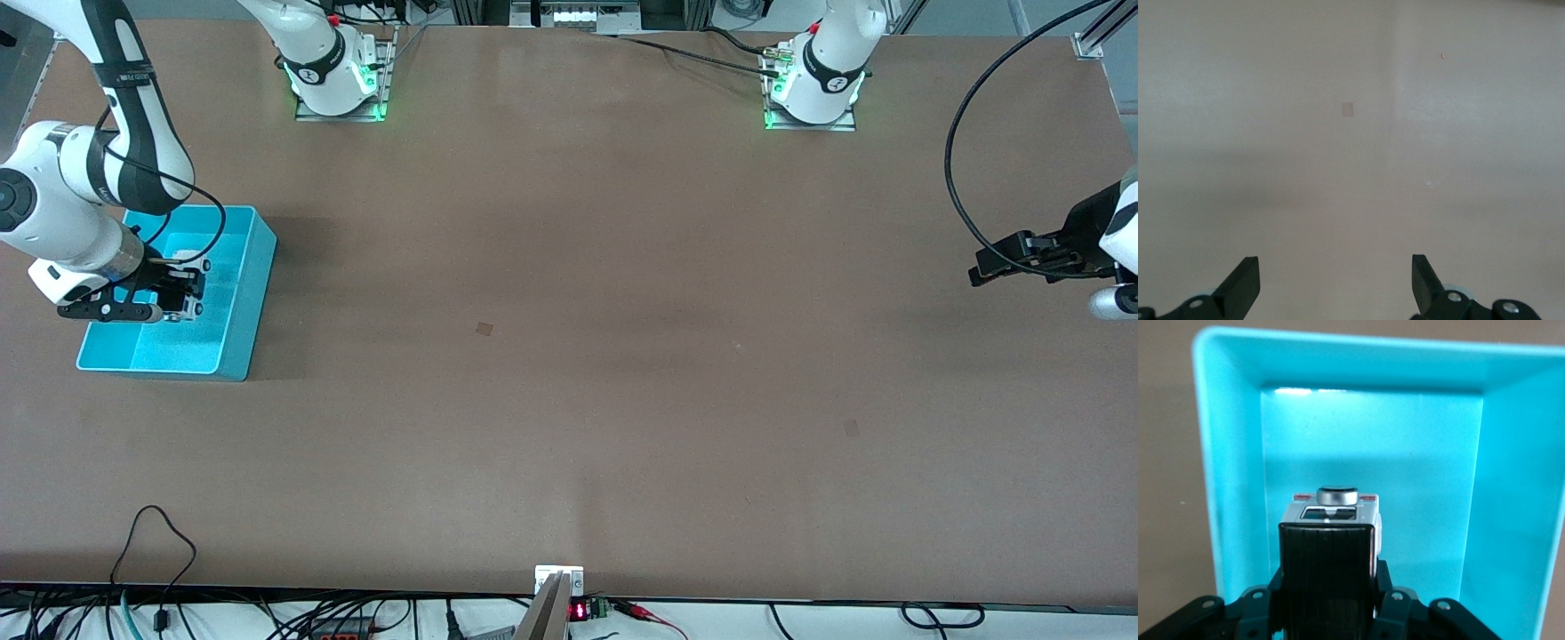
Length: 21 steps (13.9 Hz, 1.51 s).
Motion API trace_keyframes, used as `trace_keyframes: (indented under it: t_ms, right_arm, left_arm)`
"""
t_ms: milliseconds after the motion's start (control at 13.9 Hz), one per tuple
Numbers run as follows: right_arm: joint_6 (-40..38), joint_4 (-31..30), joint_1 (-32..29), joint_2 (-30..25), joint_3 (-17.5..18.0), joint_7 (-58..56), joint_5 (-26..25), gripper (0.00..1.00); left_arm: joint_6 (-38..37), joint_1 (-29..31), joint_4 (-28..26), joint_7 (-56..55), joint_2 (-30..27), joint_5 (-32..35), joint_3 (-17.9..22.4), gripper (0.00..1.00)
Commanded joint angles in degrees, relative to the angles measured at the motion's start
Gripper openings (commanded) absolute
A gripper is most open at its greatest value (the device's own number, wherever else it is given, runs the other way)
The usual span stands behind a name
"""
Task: Wind and store white jeep toy
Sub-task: 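Lower the jeep into the turquoise bin and open the right gripper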
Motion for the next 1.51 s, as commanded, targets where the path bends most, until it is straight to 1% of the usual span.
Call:
trace_keyframes:
  t_ms: [0, 215, 431, 646, 718, 862, 1005, 1436]
  right_arm:
    - [-0.1, 0.0, -1.9, 1.0, 0.2, 1.2, -0.2, 0.0]
    - [0.6, 0.1, -2.9, 2.7, 0.2, 1.0, 0.0, 0.0]
    - [1.7, 0.1, -3.4, 3.9, 0.2, 0.9, 0.1, 0.0]
    - [2.1, 0.1, -3.5, 5.4, 0.2, 0.0, 3.4, 0.0]
    - [2.6, 0.1, -3.5, 6.1, 0.2, -0.5, 3.6, 0.0]
    - [3.3, 0.1, -3.8, 6.6, 0.2, -1.4, 3.6, 0.0]
    - [4.7, 0.1, -4.3, 7.6, 0.2, -3.4, 3.6, 0.0]
    - [6.0, 0.2, -4.5, 9.1, 0.3, -3.7, 3.6, 0.0]
  left_arm:
    - [-0.3, -0.4, -0.8, 0.6, -1.3, 1.1, 0.1, 1.0]
    - [-0.4, -0.4, -0.8, 0.7, -1.3, 1.1, 0.1, 1.0]
    - [-0.3, -0.1, -0.9, 3.4, -1.3, 1.2, 0.1, 1.0]
    - [-0.3, -0.1, -1.4, 3.5, -1.6, 1.1, 0.1, 1.0]
    - [-0.1, -0.1, -2.2, 3.4, -2.1, 1.1, 0.0, 1.0]
    - [0.5, -0.1, -3.6, 2.8, -3.1, 1.1, -0.1, 1.0]
    - [0.8, -0.2, -3.6, 2.8, -3.1, 1.1, -0.2, 1.0]
    - [1.0, -0.3, -3.5, 2.7, -3.0, 1.1, -0.2, 1.0]
